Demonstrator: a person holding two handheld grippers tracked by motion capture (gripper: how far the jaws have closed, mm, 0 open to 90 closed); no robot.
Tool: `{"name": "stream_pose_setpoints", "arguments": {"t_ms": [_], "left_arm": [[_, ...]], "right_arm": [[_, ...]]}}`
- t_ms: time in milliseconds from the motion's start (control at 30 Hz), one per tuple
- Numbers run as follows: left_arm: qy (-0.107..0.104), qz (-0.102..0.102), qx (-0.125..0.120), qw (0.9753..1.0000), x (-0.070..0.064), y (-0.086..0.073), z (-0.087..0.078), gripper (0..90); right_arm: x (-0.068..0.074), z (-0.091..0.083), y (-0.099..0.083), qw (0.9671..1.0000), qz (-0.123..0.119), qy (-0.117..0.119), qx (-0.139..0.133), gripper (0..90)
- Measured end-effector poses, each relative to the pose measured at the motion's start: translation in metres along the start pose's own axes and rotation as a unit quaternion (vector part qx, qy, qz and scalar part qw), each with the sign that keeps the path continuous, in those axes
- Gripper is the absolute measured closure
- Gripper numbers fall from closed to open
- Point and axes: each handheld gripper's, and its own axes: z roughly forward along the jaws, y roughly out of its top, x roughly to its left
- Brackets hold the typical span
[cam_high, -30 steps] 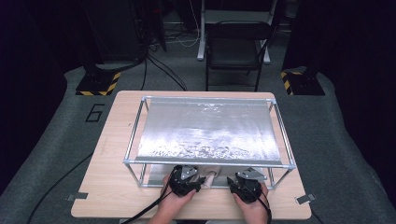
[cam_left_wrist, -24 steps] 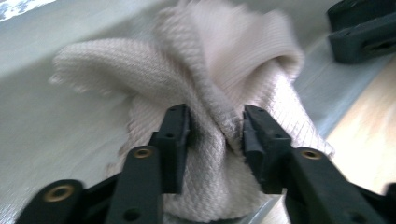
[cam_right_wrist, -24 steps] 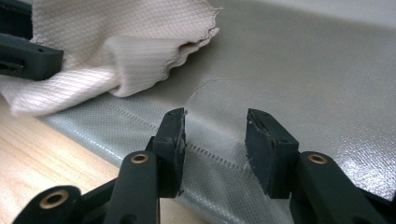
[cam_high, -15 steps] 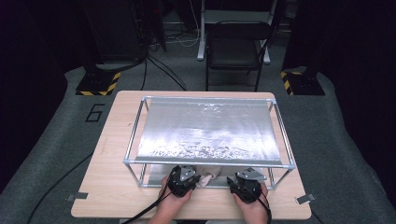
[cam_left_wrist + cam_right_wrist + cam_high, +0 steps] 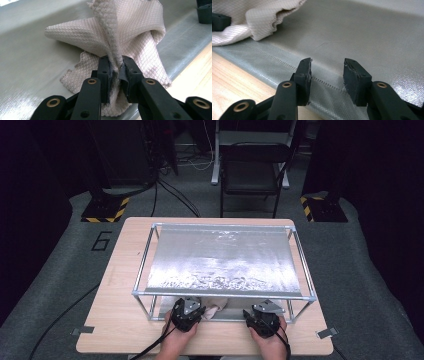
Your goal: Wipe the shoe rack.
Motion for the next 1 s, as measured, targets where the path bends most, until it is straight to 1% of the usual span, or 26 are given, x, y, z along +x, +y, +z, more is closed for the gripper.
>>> {"name": "stream_pose_setpoints", "arguments": {"t_ms": [33, 67, 100, 133, 200, 233, 267, 300, 333, 433, 467, 500, 533, 567, 600, 633, 667, 733, 800, 833, 867, 900, 967, 1000], "left_arm": [[-0.001, -0.008, -0.001, 1.0000, 0.001, -0.001, -0.001, 77.9], [0.001, -0.003, 0.000, 1.0000, 0.003, -0.002, -0.002, 77.9], [0.006, -0.009, -0.001, 0.9999, 0.004, -0.004, -0.004, 77.9], [0.008, -0.012, -0.001, 0.9999, 0.005, -0.005, -0.005, 77.9], [0.017, -0.009, 0.000, 0.9998, 0.010, -0.008, -0.008, 77.9], [0.027, -0.016, -0.001, 0.9995, 0.012, -0.009, -0.011, 77.9], [0.030, -0.015, 0.003, 0.9994, 0.015, -0.010, -0.013, 77.9], [0.035, -0.009, 0.005, 0.9993, 0.018, -0.011, -0.015, 77.9], [0.039, -0.011, 0.003, 0.9992, 0.020, -0.012, -0.016, 77.9], [0.050, -0.019, 0.003, 0.9986, 0.026, -0.016, -0.022, 77.9], [0.055, -0.017, 0.005, 0.9983, 0.029, -0.018, -0.024, 77.9], [0.058, -0.027, 0.007, 0.9979, 0.030, -0.019, -0.025, 77.9], [0.065, -0.019, 0.006, 0.9977, 0.033, -0.020, -0.027, 77.8], [0.067, -0.028, 0.006, 0.9973, 0.033, -0.021, -0.029, 77.9], [0.071, -0.031, 0.010, 0.9969, 0.035, -0.023, -0.031, 77.9], [0.075, -0.045, 0.006, 0.9961, 0.035, -0.024, -0.032, 77.9], [0.082, -0.036, 0.012, 0.9959, 0.038, -0.025, -0.035, 77.8], [0.084, -0.042, 0.016, 0.9955, 0.041, -0.027, -0.039, 77.9], [0.087, -0.053, 0.004, 0.9948, 0.042, -0.030, -0.039, 77.8], [0.084, -0.050, 0.008, 0.9951, 0.043, -0.030, -0.040, 77.9], [0.084, -0.051, 0.007, 0.9951, 0.043, -0.030, -0.040, 77.9], [0.083, -0.061, 0.002, 0.9947, 0.042, -0.030, -0.039, 77.9], [0.084, -0.058, 0.011, 0.9947, 0.042, -0.028, -0.040, 78.0], [0.086, -0.060, 0.011, 0.9944, 0.042, -0.028, -0.039, 78.0]], "right_arm": [[0.000, 0.000, 0.000, 1.0000, 0.000, 0.000, 0.000, 58.1], [0.000, 0.000, 0.000, 1.0000, -0.002, -0.001, -0.001, 58.1], [0.000, 0.000, 0.000, 1.0000, 0.000, 0.000, 0.000, 58.1], [0.000, 0.000, 0.000, 1.0000, -0.002, -0.002, -0.001, 58.1], [0.000, 0.000, 0.000, 1.0000, 0.001, 0.002, 0.002, 58.2], [0.000, 0.000, 0.000, 1.0000, 0.001, 0.002, 0.002, 58.2], [0.000, 0.000, 0.000, 1.0000, 0.001, 0.002, 0.002, 58.2], [0.000, 0.000, 0.000, 1.0000, 0.001, 0.002, 0.002, 58.3], [0.000, 0.000, 0.000, 1.0000, 0.001, 0.003, 0.002, 58.3], [-0.001, -0.001, 0.000, 1.0000, -0.001, 0.003, 0.001, 58.6], [-0.001, -0.001, 0.000, 1.0000, -0.001, 0.003, 0.001, 58.7], [-0.001, 0.000, 0.000, 1.0000, 0.001, 0.004, 0.002, 58.7], [-0.001, -0.001, 0.000, 1.0000, -0.001, 0.003, 0.001, 58.8], [-0.001, -0.001, 0.000, 1.0000, -0.001, 0.003, 0.001, 59.0], [-0.001, -0.001, 0.000, 1.0000, 0.000, 0.003, 0.001, 59.0], [-0.001, -0.001, 0.000, 1.0000, -0.001, 0.003, 0.001, 59.0], [-0.001, -0.001, 0.000, 1.0000, -0.001, 0.003, 0.001, 59.0], [-0.001, -0.001, 0.000, 1.0000, -0.001, 0.002, 0.001, 59.0], [-0.001, -0.001, 0.000, 1.0000, -0.001, 0.003, 0.001, 59.1], [-0.001, 0.000, 0.000, 1.0000, 0.001, 0.004, 0.002, 59.1], [-0.001, 0.000, 0.000, 1.0000, 0.001, 0.003, 0.002, 59.1], [-0.001, -0.001, 0.000, 1.0000, -0.001, 0.003, 0.001, 59.1], [-0.001, -0.001, 0.000, 1.0000, -0.001, 0.004, 0.001, 59.1], [-0.001, -0.001, 0.000, 1.0000, -0.001, 0.003, 0.001, 59.2]]}}
